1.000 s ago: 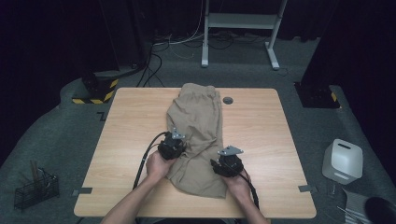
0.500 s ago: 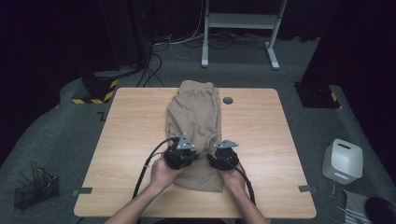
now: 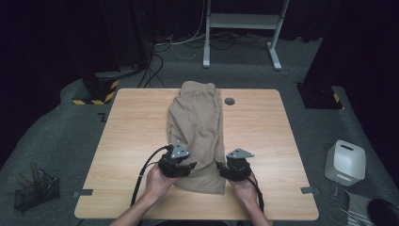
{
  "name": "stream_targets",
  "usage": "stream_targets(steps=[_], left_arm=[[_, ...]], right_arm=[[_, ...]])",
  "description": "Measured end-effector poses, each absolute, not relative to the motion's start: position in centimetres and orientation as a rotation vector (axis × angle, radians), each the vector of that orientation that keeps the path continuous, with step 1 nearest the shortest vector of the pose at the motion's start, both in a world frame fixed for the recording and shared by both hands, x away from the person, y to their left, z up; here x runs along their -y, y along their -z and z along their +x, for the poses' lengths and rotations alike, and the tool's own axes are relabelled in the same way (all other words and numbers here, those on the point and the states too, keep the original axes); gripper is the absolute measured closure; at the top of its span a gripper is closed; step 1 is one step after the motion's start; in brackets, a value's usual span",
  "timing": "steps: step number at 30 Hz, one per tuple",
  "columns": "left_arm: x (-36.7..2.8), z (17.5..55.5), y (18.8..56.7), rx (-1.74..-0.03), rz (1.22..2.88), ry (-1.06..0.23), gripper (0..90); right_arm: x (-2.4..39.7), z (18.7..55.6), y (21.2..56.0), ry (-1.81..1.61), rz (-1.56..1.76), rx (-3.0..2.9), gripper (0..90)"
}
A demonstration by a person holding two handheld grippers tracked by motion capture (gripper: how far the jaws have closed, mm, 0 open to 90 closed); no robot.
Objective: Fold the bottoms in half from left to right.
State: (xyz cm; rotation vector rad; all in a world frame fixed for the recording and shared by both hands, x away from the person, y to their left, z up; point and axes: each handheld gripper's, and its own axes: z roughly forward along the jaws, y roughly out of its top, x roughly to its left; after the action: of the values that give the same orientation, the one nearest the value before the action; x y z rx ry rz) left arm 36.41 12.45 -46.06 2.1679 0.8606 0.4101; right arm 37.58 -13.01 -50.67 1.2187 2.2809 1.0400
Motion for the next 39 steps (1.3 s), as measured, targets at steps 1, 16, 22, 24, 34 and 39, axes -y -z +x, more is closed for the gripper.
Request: stream_targets(steps=[1,16,22,24,34,39], left_arm=[[-12.9,36.5,46.1,-0.879,2.161,-0.411,52.0],[-17.7,35.5,48.1,-1.063,2.131,-0.424,43.1],[-18.9,34.6,48.7,-1.107,2.098,-0.395,40.4],[-19.1,34.5,49.1,-1.112,2.104,-0.400,39.6],[-19.9,34.5,48.6,-1.123,2.059,-0.407,39.2],[-20.6,35.2,48.0,-1.148,2.028,-0.405,39.4]], right_arm=[[13.0,37.5,50.5,-1.047,1.210,-2.278,48.7],[8.8,38.7,48.7,-1.171,1.127,-2.370,53.0],[6.7,40.1,50.0,-1.147,1.146,-2.441,53.8],[6.3,40.5,50.5,-1.133,1.150,-2.461,54.8],[6.8,40.2,51.0,-1.142,1.056,-2.607,87.1],[9.0,38.5,50.1,-1.172,1.017,-2.572,88.5]])
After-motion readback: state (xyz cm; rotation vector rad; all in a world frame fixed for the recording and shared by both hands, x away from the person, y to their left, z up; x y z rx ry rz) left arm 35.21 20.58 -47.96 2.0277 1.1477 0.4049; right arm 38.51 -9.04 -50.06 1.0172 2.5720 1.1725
